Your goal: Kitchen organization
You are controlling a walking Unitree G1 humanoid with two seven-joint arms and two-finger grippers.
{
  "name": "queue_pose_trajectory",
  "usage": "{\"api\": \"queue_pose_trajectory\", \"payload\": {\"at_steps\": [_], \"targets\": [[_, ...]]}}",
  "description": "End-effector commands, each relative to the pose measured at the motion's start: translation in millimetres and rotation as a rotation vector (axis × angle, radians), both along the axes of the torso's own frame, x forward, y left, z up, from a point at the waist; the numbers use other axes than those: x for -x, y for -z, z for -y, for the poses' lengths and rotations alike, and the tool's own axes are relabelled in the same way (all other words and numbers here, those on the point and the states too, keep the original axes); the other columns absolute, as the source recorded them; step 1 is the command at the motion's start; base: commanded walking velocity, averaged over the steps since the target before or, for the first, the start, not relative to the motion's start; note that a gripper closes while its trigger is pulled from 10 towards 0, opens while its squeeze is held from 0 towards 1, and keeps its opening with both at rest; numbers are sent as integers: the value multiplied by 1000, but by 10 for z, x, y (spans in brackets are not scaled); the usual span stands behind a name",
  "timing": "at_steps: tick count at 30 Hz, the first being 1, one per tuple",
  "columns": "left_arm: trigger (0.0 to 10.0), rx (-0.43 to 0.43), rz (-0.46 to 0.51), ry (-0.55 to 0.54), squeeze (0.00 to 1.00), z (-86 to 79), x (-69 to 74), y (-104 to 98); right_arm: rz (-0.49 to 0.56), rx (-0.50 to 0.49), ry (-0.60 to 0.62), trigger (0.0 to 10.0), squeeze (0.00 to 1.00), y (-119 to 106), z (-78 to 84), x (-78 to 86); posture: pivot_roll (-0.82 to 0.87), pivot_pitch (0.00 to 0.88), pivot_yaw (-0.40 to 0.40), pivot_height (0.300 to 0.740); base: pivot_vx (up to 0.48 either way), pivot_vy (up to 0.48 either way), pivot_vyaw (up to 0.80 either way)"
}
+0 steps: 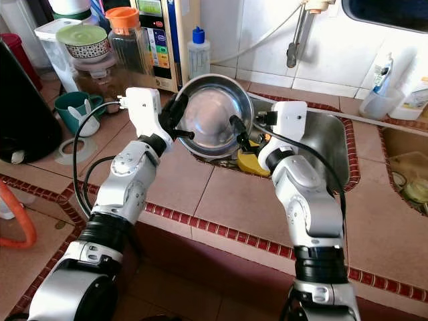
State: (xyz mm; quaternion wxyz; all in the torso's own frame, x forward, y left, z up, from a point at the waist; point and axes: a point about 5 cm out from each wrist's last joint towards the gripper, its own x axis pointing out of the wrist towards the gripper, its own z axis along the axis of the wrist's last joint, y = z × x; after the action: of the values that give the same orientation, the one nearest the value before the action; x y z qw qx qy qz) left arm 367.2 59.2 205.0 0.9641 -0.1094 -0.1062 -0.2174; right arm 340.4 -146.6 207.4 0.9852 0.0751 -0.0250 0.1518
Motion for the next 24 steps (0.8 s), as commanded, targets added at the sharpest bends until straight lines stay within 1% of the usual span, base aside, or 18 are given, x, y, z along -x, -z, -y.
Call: {"api": "queue_pose_trajectory", "payload": {"at_steps": [1, 12, 16, 24], "targets": [[0, 13, 43, 22, 0, 15, 29, -90, 2, -23, 10, 0, 0, -35, 10, -37, 10, 0, 18, 740, 0, 0, 0], [0, 24, 45, 40, 0, 11, 52, -96, -9, -53, 30, 0, 0, -22, 38, -68, 11, 5, 18, 740, 0, 0, 0], [0, 23, 41, 43, 0, 2, 51, -92, -12, -93, 48, 0, 0, -29, 69, -77, 10, 4, 22, 740, 0, 0, 0], [0, 23, 39, 46, 0, -5, 46, -94, -14, -115, 56, 0, 0, -28, 83, -83, 11, 6, 24, 740, 0, 0, 0]]}}
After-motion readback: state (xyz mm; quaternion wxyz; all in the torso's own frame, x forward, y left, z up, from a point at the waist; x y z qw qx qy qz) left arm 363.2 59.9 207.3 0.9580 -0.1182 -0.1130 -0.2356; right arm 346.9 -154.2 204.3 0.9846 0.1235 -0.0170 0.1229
